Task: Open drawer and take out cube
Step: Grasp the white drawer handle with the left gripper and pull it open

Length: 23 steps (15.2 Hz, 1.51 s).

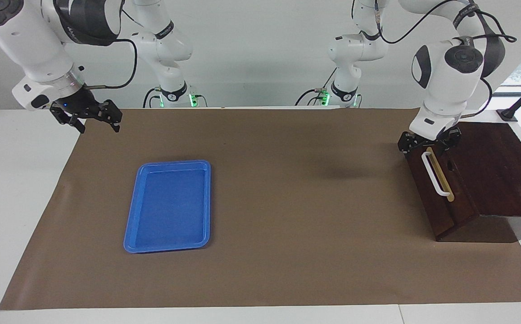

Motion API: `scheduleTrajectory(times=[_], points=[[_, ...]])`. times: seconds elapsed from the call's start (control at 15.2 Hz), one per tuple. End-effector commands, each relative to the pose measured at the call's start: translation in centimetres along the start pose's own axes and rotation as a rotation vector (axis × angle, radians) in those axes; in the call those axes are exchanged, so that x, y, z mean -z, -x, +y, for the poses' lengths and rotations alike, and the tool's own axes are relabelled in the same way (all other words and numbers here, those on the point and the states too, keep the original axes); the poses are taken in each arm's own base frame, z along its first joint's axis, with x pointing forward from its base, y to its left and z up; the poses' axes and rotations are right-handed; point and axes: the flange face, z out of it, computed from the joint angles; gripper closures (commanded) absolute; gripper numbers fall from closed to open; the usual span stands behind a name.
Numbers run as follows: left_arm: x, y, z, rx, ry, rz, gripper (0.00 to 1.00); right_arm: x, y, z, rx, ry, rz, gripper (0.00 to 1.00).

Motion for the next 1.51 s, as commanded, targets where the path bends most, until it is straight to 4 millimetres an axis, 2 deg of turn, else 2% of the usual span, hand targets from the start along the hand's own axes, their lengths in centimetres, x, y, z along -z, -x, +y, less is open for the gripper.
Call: scheduleTrajectory(times=[0.0, 0.13, 0.33, 0.46, 0.72, 0.86, 0.99, 1.12, 1.32, 1.45], points=[[-3.5, -0.6, -0.1, -0.054, -0.046, 0.013, 0.00, 0.4, 0.4, 0.4, -0.014, 0.019, -0.003, 0.00], [-5.2, -0.7, 0.3, -0.087, -0.075, 0.012, 0.00, 0.4, 0.4, 0.4, -0.014, 0.019, -0.003, 0.00], [-7.2, 0.0, -0.2, -0.083, -0.069, 0.023, 0.00, 0.3, 0.4, 0.5, -0.014, 0.018, -0.006, 0.00], [-8.1, 0.1, 0.3, -0.095, -0.068, 0.034, 0.00, 0.3, 0.4, 0.5, -0.016, 0.018, -0.006, 0.00], [-8.4, -0.3, 1.2, -0.146, -0.117, 0.043, 0.00, 0.3, 0.4, 0.5, -0.014, 0.018, -0.004, 0.00], [-8.3, -0.8, 3.4, -0.103, -0.108, 0.067, 0.00, 0.3, 0.4, 0.5, -0.014, 0.018, -0.004, 0.00], [-9.1, -1.5, 4.8, -0.012, -0.092, 0.092, 0.00, 0.3, 0.4, 0.5, -0.014, 0.018, -0.004, 0.00], [-9.6, -2.2, 7.2, 0.024, -0.079, 0.099, 0.00, 0.3, 0.4, 0.5, -0.014, 0.018, -0.004, 0.00], [-7.3, -3.2, 12.7, 0.126, -0.001, 0.116, 0.00, 0.4, 0.5, 0.6, -0.016, 0.018, -0.003, 0.00], [-5.9, -3.4, 15.1, 0.139, 0.027, 0.099, 0.00, 0.3, 0.4, 0.8, -0.022, 0.018, -0.004, 0.00]])
